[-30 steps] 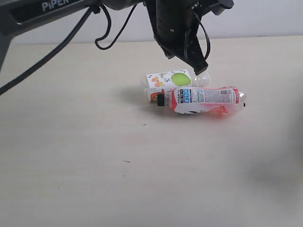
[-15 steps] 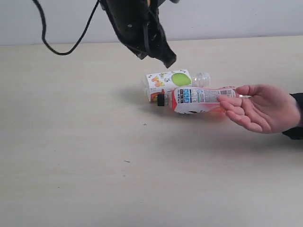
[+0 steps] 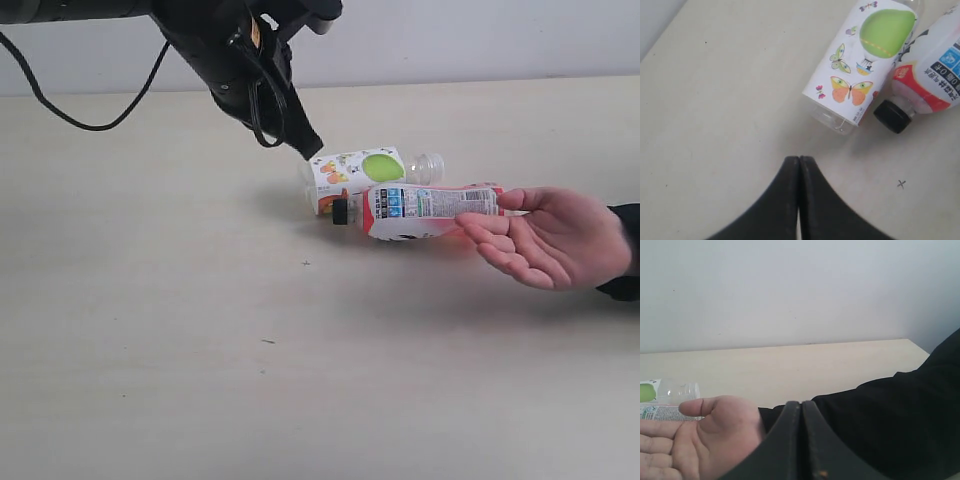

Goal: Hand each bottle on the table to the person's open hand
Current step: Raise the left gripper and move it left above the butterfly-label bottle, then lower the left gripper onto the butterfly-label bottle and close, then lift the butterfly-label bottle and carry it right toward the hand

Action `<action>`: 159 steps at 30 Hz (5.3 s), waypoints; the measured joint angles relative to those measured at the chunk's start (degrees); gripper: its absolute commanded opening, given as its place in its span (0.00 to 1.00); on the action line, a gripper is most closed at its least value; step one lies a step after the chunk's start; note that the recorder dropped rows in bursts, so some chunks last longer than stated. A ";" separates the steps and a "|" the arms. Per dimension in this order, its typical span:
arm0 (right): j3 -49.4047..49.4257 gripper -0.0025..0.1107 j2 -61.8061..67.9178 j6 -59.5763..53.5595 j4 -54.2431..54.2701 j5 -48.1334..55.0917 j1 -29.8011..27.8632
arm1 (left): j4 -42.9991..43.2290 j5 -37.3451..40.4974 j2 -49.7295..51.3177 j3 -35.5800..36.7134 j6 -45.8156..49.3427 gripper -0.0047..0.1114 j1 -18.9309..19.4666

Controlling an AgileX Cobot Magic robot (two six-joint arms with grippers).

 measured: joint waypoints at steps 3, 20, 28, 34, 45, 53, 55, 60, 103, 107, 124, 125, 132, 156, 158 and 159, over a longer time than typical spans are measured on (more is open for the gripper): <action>0.00 0.02 0.00 0.00 0.00 0.00 0.00 | 0.00 -0.35 0.31 0.00 0.08 0.04 0.00; 0.00 0.02 0.00 0.00 0.00 0.00 0.00 | -7.25 9.31 5.18 -9.70 15.04 0.04 2.61; 0.00 0.02 0.00 0.00 0.00 0.00 0.00 | -35.23 27.27 12.07 -27.10 41.24 0.04 11.16; 0.00 0.02 0.00 0.00 0.00 0.00 0.00 | -33.74 26.49 16.64 -31.95 43.21 0.04 11.53; 0.00 0.02 0.00 0.00 0.00 0.00 0.00 | -27.59 20.83 19.39 -36.29 41.27 0.32 7.94; 0.00 0.02 0.00 0.00 0.00 0.00 0.00 | -27.83 18.59 20.81 -36.51 40.94 0.94 6.73; 0.00 0.02 0.00 0.00 0.00 0.00 0.00 | -27.83 18.48 21.65 -36.51 40.81 0.94 6.47; 0.00 0.02 0.00 0.00 0.00 0.00 0.00 | -27.73 17.70 23.91 -36.51 40.81 0.94 6.33; 0.00 0.02 0.00 0.00 0.00 0.00 0.00 | -30.30 15.45 29.01 -36.51 45.90 0.94 6.33; 0.00 0.02 0.00 0.00 0.00 0.00 0.00 | -30.30 15.69 29.01 -36.51 45.90 0.94 6.33; 0.00 0.02 0.00 0.00 0.00 0.00 0.00 | -29.89 13.53 32.52 -36.39 45.58 0.94 6.33; 0.00 0.02 0.00 0.00 0.00 0.00 0.00 | -29.89 13.25 32.52 -36.39 45.58 0.94 6.33; 0.00 0.02 0.00 0.00 0.00 0.00 0.00 | -29.80 12.88 32.52 -36.39 45.58 0.94 6.33; 0.00 0.02 0.00 0.00 0.00 0.00 0.00 | -27.68 15.74 33.88 -36.39 43.11 0.10 6.33; 0.00 0.02 0.00 0.00 0.00 0.00 0.00 | -27.57 15.74 33.88 -36.39 42.91 0.05 6.33; 0.00 0.02 0.00 0.00 0.00 0.00 0.00 | -27.57 15.74 33.88 -36.39 42.62 0.05 6.33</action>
